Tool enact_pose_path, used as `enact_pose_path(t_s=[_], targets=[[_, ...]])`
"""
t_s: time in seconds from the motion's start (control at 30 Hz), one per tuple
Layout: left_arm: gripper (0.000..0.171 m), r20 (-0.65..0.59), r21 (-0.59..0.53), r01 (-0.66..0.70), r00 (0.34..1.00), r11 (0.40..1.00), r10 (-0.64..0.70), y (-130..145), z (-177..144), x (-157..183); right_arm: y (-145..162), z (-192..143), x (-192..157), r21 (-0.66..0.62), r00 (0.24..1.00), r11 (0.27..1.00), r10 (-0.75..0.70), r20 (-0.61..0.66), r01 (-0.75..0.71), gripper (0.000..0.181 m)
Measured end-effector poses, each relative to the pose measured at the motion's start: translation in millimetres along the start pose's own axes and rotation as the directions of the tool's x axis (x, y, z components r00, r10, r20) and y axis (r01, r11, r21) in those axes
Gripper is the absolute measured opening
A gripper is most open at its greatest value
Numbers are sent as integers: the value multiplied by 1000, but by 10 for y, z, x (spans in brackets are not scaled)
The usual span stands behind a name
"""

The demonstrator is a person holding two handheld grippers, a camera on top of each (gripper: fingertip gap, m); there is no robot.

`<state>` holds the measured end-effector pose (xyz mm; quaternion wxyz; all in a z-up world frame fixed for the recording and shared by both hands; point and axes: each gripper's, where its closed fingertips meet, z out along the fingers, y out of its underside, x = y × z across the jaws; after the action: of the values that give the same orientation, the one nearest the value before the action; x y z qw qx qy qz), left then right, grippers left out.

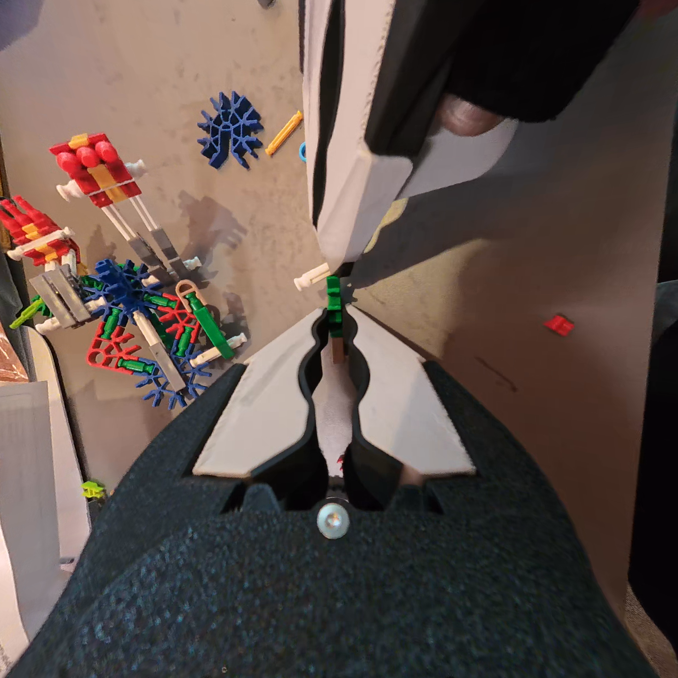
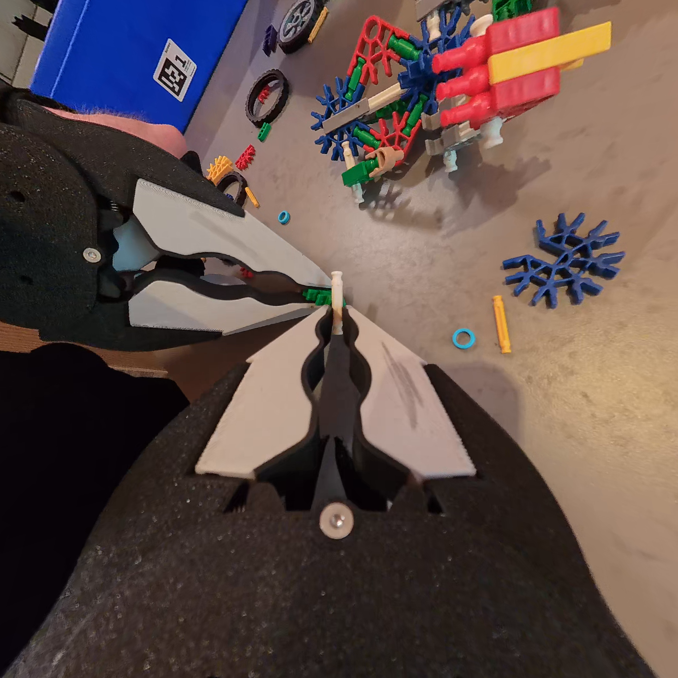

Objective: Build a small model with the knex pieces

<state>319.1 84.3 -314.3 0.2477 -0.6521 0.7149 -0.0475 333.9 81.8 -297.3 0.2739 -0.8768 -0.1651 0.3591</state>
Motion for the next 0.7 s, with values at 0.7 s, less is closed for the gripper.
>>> enact_pose_path(t_s=[0.7], targets=[[3,-8,18,16,1000,1000,-16,-18,13,3,9,-4,4,21,998,998,53,35,-54,4]])
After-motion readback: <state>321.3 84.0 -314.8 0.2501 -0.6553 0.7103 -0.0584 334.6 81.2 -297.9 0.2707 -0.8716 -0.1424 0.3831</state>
